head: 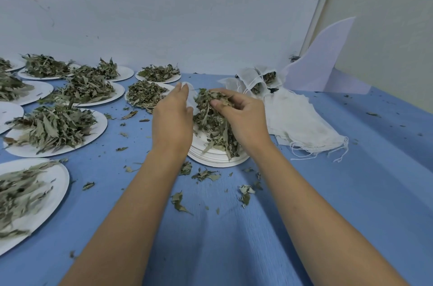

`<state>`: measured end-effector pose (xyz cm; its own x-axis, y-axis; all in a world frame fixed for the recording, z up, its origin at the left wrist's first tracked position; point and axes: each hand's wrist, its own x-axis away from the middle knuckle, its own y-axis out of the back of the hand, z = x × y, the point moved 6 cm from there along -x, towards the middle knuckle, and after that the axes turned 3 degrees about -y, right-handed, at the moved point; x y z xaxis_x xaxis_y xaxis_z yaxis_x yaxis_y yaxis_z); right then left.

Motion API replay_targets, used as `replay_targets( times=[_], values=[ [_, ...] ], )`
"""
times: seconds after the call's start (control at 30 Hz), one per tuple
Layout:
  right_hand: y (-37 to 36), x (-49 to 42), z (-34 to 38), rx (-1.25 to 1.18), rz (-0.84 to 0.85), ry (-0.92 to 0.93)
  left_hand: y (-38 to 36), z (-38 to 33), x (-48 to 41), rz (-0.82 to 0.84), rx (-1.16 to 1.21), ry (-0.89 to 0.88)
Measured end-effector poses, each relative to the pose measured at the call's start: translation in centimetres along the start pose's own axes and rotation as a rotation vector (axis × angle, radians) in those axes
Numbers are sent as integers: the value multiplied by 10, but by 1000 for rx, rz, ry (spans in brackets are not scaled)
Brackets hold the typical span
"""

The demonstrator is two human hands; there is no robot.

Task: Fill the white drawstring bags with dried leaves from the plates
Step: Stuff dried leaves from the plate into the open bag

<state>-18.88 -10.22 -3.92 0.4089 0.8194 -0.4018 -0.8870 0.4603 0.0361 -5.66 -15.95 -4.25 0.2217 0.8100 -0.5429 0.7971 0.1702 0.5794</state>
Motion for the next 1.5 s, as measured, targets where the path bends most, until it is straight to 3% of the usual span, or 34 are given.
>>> replay_targets(
  times=[0.13,0.3,0.47,0.63,0.73,0.87,0.97,1.03,1.17,1.4,1.5],
  values=[
    [-2,-1,2,119,21,28,-1,-9,0,-11,39,-37],
    [8,-2,5,247,-85,69,1,-12,1,-32,173,-24],
    [4,4,11,596,-127,218,-3,-19,2,41,146,-104],
    [3,4,15,705,-173,257,-5,-22,4,46,111,-143],
    [7,3,16,617,-201,193,2,-17,2,-53,5,-105],
    [12,-3,13,215,-217,14,1,-12,1,-42,-63,-82],
    [5,-5,13,32,-97,-30,-3,-11,0,3,5,-62],
    [-1,-4,12,34,-15,-35,-4,-12,0,0,38,-51],
    [0,-3,3,210,-13,-53,-5,-15,0,4,118,-57],
    [2,0,8,627,-188,23,-17,-25,6,85,235,-123],
    [3,-1,7,689,-229,15,-20,-29,9,90,275,-152]
  ],
)
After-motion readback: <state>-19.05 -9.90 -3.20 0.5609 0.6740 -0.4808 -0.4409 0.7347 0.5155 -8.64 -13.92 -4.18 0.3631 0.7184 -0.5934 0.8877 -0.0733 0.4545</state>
